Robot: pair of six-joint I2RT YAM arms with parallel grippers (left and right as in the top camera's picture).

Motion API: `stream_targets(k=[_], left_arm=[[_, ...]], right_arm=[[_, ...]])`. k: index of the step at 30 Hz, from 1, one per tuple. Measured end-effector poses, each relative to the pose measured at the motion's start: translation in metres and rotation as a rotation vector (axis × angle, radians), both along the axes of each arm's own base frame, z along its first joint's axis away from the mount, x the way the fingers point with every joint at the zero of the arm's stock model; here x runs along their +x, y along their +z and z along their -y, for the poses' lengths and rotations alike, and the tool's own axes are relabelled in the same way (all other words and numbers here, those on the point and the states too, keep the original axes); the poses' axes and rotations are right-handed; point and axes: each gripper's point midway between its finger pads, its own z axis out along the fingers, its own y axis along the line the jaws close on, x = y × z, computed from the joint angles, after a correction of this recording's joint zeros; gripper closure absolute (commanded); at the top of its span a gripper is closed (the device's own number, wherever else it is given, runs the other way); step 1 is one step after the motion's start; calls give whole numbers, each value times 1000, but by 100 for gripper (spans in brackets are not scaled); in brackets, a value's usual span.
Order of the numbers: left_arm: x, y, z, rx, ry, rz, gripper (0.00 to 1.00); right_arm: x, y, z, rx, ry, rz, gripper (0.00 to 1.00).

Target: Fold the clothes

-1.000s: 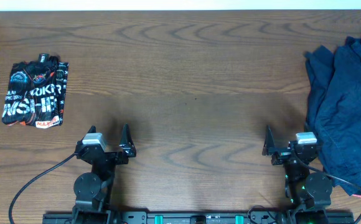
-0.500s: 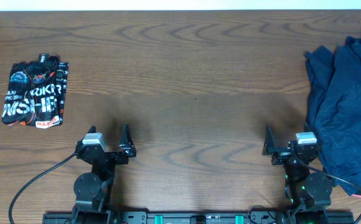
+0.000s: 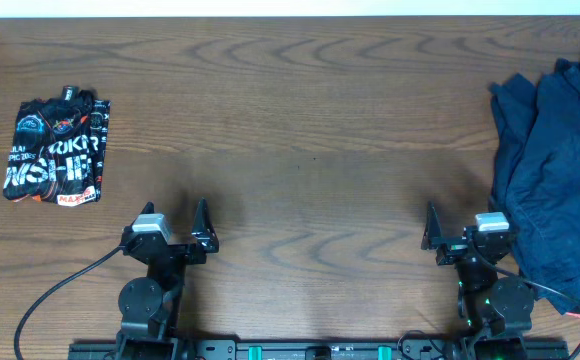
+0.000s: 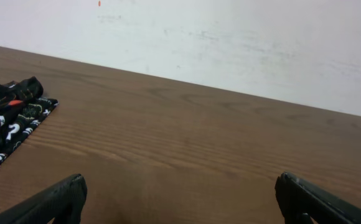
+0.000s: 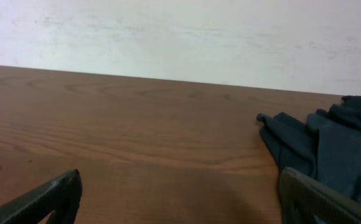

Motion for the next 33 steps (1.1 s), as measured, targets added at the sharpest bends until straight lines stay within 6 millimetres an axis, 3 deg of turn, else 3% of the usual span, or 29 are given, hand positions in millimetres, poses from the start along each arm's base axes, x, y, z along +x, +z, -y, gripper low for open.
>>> stream_targets(k=[26,33], left_arm=[[0,0,0,0,0,-4,2],[0,-14,0,9,1,-92,2]], right_arm=[[0,0,-1,54,-1,-6,1],[-2,-2,2,67,-18,-36,1]])
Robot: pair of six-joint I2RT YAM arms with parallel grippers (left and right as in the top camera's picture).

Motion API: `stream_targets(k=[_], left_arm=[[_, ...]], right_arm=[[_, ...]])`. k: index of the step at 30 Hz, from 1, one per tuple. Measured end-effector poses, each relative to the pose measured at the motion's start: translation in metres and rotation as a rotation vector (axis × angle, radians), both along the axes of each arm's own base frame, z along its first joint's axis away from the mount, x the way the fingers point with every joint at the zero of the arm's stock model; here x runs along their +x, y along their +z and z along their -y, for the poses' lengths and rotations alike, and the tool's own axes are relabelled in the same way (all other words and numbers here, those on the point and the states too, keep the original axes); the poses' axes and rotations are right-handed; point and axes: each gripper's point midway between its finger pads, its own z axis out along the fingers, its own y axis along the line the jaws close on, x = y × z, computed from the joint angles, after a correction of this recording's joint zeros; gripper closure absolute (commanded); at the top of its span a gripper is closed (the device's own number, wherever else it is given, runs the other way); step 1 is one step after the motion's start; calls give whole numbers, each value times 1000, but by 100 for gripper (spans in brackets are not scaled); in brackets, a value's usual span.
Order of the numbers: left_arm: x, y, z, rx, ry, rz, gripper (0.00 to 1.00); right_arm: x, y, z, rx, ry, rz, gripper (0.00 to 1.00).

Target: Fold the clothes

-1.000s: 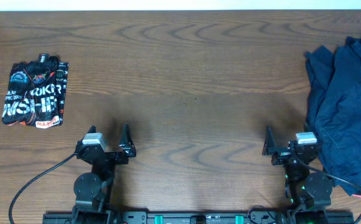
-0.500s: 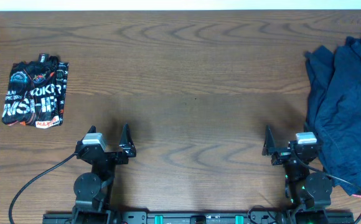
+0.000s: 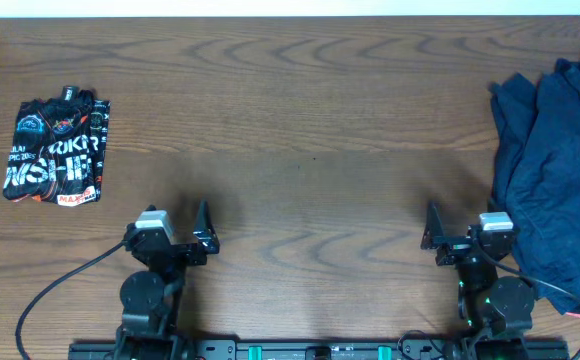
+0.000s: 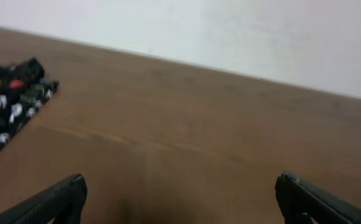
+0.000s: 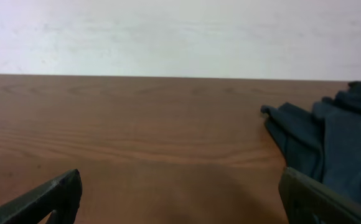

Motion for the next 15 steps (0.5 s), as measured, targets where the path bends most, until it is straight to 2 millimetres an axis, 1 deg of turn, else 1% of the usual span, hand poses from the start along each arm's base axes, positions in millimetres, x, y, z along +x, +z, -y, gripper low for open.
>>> stream_targets(k=[2,3,5,8,11,15], left_arm=[[0,-2,0,2,1,-42,2],[0,1,0,4,1,-60,2],[1,10,0,8,2,-103,2],[1,23,0,20,2,-212,2],[4,33,0,33,3,-343,2],[11,38,1,53,4,-520,2]], right_arm=[[-3,-2,4,1,-23,-42,1],[-4,-3,7,-1,-38,-65,1],[-6,-1,12,-6,-67,-116,1],[-4,8,16,-15,-96,-182,1],[2,15,18,-28,-111,-271,1],[19,12,21,-56,-130,-451,1]])
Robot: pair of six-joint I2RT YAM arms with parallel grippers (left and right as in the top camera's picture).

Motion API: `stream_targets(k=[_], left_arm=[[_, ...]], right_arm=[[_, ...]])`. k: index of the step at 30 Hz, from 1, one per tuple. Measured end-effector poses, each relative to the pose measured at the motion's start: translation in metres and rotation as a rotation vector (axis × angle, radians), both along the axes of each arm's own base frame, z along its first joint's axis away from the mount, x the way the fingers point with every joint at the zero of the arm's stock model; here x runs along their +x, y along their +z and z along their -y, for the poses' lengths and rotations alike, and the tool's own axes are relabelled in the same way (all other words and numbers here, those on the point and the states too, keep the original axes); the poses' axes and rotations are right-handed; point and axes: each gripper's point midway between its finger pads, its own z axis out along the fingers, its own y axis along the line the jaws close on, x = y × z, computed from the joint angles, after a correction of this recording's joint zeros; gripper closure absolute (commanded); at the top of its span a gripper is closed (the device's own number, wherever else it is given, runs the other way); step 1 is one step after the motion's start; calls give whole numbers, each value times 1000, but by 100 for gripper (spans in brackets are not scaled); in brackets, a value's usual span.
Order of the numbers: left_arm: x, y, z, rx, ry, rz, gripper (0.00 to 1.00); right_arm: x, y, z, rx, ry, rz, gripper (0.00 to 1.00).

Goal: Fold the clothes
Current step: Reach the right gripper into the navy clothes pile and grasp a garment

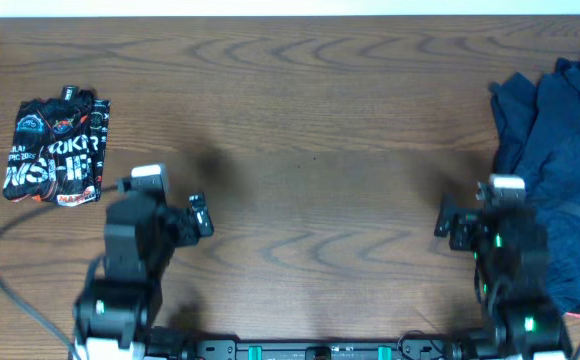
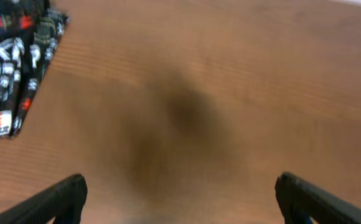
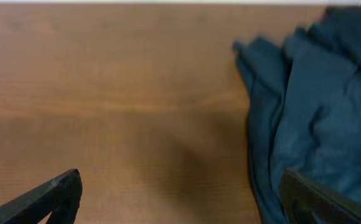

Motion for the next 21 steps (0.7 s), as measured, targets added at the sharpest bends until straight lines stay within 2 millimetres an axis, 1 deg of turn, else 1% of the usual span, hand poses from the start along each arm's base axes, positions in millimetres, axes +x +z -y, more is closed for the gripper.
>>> stream_targets(k=[3,5,6,9,12,14,16,17,19,20,21], left_arm=[[7,-2,1,14,-1,-128,2],[11,-4,1,20,0,-180,2],[13,-5,1,23,-1,-202,2],[15,-12,2,28,-1,-248,2],[16,-17,2,30,-1,-269,2],[16,-18,2,30,0,-271,2],[16,-18,2,30,-1,-271,2],[16,-18,2,30,0,-271,2],[16,-18,2,30,0,-270,2],[16,-18,2,30,0,-271,2],[16,-18,2,30,-1,-271,2]], right_arm=[[11,-9,7,-13,-28,-177,1],[21,-14,9,-15,-37,-276,1],[30,-15,9,-12,-38,-320,1],[57,-12,10,-16,-43,-354,1],[88,-7,21,-37,-87,-308,1],[104,-6,35,-43,-140,-272,1],[114,-11,59,-39,-218,-250,2],[117,-17,75,-29,-271,-251,4],[118,-30,101,-15,-349,-268,10],[117,-41,115,0,-392,-285,14],[115,-50,124,7,-417,-306,21]])
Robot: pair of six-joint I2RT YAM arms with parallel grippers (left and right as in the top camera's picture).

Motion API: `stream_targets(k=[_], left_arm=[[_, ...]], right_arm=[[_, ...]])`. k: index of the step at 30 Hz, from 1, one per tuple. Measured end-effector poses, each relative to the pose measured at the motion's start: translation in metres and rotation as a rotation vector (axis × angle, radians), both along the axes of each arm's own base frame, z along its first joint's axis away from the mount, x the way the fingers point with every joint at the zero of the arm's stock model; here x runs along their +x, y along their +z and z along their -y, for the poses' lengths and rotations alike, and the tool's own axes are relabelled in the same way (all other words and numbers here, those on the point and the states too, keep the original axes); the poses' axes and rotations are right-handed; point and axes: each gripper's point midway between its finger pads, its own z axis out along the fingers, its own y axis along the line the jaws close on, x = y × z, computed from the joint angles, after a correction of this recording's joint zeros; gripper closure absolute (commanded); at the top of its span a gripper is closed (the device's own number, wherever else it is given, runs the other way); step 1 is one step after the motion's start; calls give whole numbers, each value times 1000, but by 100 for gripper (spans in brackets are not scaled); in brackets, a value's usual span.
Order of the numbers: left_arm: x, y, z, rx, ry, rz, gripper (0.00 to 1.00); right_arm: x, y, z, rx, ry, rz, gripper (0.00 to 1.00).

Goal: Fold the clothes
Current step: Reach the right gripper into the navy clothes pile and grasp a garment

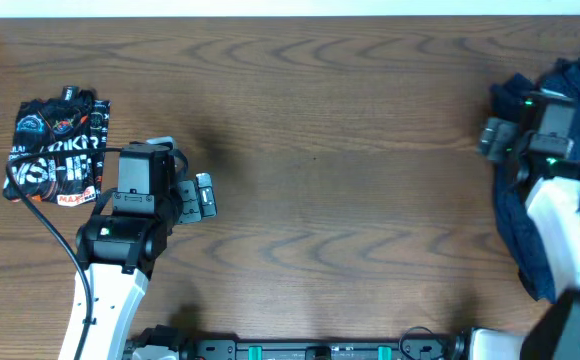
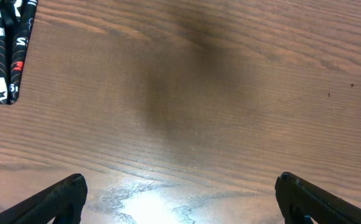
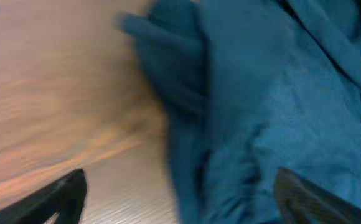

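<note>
A rumpled heap of dark blue clothes [image 1: 570, 150] lies at the table's right edge, filling much of the right wrist view [image 3: 274, 106]. A folded black printed garment [image 1: 55, 150] rests at the far left; its corner shows in the left wrist view [image 2: 3, 50]. My right gripper [image 1: 492, 137] hangs open over the left rim of the blue heap, fingers [image 3: 50, 199] spread with nothing between them. My left gripper [image 1: 202, 196] stands open over bare wood right of the printed garment, fingers [image 2: 50, 202] wide apart.
The brown wooden table [image 1: 310, 150] stretches between the two garments. A black cable [image 1: 50, 215] runs from the left arm past the printed garment. A white wall borders the table's far edge [image 1: 270, 8].
My right gripper has gone from the near right to the left rim of the blue heap, farther back. My left gripper has shifted slightly, tilted down at the wood. Both stay open.
At first both arms sat low at the table's near edge, grippers open, looking across the wood. They stayed there a second later. Then both were raised and reached out over the table. Now the right one is above the blue heap's edge, the left beside the printed garment.
</note>
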Motion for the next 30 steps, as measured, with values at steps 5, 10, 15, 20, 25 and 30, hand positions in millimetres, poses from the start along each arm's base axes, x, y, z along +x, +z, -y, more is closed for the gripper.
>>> stream_targets(k=[5,10,15,20,25,30], left_arm=[[0,0,0,0,0,0,2],[0,0,0,0,0,0,2],[0,0,0,0,0,0,2],[0,0,0,0,0,0,2],[0,0,0,0,0,0,2],[0,0,0,0,0,0,2]], right_arm=[[-10,-43,24,45,-85,-93,32],[-9,-69,33,63,-111,-130,45],[-13,-90,33,80,-121,-175,75],[-13,-94,32,88,-125,-181,99],[-12,-83,33,82,-125,-156,99],[-4,-23,28,87,-92,-4,99]])
